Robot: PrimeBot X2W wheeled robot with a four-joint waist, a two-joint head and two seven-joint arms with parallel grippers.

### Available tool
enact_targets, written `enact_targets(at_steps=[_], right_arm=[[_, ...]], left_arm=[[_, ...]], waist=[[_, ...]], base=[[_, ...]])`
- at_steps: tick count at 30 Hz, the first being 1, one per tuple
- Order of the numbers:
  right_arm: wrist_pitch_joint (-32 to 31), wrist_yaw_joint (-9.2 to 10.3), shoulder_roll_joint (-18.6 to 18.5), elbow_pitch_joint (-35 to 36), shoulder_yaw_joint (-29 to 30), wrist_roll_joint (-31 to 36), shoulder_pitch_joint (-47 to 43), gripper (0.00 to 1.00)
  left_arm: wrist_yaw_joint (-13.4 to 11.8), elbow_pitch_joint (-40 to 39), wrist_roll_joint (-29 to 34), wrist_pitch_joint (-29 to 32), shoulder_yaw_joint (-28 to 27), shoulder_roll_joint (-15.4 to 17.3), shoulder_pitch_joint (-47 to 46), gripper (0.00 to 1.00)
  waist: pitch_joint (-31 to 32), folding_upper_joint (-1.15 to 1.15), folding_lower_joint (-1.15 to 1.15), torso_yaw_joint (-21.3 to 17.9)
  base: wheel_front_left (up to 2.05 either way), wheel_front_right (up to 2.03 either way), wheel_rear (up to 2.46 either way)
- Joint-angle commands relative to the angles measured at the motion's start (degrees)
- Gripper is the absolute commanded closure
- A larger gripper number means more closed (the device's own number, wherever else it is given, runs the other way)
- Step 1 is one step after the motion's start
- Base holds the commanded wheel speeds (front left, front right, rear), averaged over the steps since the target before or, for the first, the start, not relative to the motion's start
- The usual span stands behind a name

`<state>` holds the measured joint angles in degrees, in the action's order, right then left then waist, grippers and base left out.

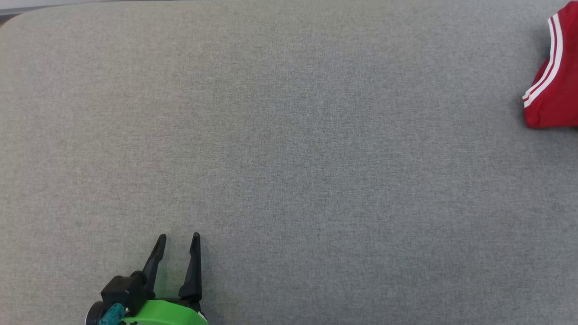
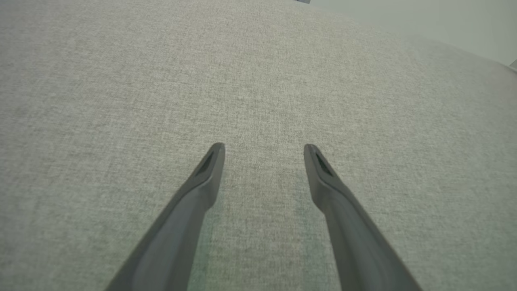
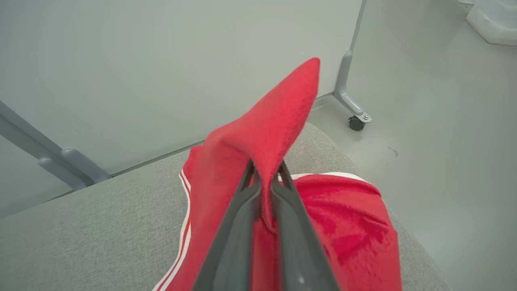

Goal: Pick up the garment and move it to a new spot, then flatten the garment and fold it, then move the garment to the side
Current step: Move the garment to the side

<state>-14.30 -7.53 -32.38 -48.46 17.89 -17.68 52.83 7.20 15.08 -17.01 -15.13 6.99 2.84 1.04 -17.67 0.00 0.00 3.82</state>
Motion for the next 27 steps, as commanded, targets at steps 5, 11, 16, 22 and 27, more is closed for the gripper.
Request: enact_targets(at_steps=[5, 11, 16, 22, 27], right_arm=[[1.3, 0.09, -1.0, -2.3, 5.7, 6.8, -0.4, 0.00], [6.1, 0.09, -1.7, -2.7, 10.9, 14.7, -2.9, 0.00], [15.2, 0.10, 0.2, 1.2, 9.4, 18.5, -7.6, 0.00], [27.9, 0.10, 4.8, 7.3, 4.6, 19.3, -18.6, 0.00], [29.5, 0.10, 10.8, 19.3, -0.1, 15.9, -31.0, 0.00]], left_arm=[[0.3, -0.5, 1.2, 0.0, -1.6, 0.1, -0.7, 0.00], [0.3, -0.9, 1.5, 0.0, -3.4, 0.1, 1.1, 0.00], [0.3, -1.5, 0.4, 0.0, -4.7, 0.1, 2.9, 0.00], [-0.4, -3.2, -1.7, 0.0, -6.4, 0.1, 6.3, 0.00], [-1.9, -5.7, -2.4, 0.0, -8.2, 0.1, 9.4, 0.00]], waist=[[-2.2, 0.00, 0.00, -1.1], [0.7, 0.00, 0.00, -2.2], [6.2, 0.00, 0.00, -2.9], [14.1, 0.00, 0.00, -3.1], [18.7, 0.00, 0.00, -3.9]], base=[[0.00, 0.00, 0.00], [0.00, 0.00, 0.00], [0.00, 0.00, 0.00], [0.00, 0.00, 0.00], [0.00, 0.00, 0.00]])
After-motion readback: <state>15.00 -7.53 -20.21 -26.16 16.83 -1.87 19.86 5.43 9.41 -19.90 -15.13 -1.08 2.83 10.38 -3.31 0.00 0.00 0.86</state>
